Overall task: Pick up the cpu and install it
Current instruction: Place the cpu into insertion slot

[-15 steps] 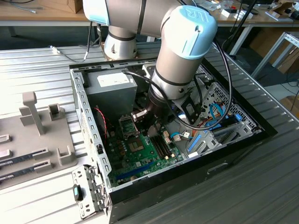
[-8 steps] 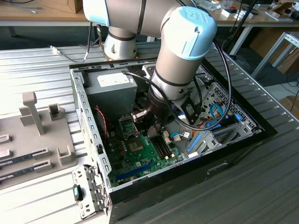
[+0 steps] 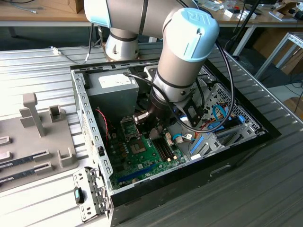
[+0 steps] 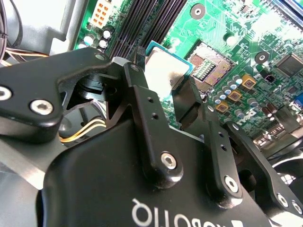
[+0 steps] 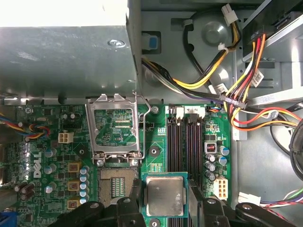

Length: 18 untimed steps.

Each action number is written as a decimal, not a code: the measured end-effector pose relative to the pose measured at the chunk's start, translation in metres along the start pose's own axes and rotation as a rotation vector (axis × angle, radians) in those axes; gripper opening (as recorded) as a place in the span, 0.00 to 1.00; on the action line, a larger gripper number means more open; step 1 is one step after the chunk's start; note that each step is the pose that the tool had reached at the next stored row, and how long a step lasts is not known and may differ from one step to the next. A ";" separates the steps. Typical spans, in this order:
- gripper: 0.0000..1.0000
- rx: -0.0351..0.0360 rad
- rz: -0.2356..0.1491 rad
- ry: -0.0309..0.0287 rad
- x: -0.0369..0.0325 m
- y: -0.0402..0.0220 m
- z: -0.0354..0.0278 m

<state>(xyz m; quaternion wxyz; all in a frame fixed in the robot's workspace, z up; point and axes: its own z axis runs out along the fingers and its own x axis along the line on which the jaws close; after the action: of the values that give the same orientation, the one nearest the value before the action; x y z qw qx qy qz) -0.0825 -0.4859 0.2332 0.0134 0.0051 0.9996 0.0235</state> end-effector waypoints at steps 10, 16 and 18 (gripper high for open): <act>0.47 -0.0001 0.000 -0.0001 0.0002 -0.0001 0.0023; 0.47 -0.0002 0.000 -0.0001 0.0029 -0.0002 0.0037; 0.47 -0.0002 0.000 -0.0001 0.0051 -0.0002 0.0041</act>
<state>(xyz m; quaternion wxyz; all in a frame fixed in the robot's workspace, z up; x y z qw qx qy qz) -0.0874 -0.4859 0.2290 0.0134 0.0051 0.9996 0.0236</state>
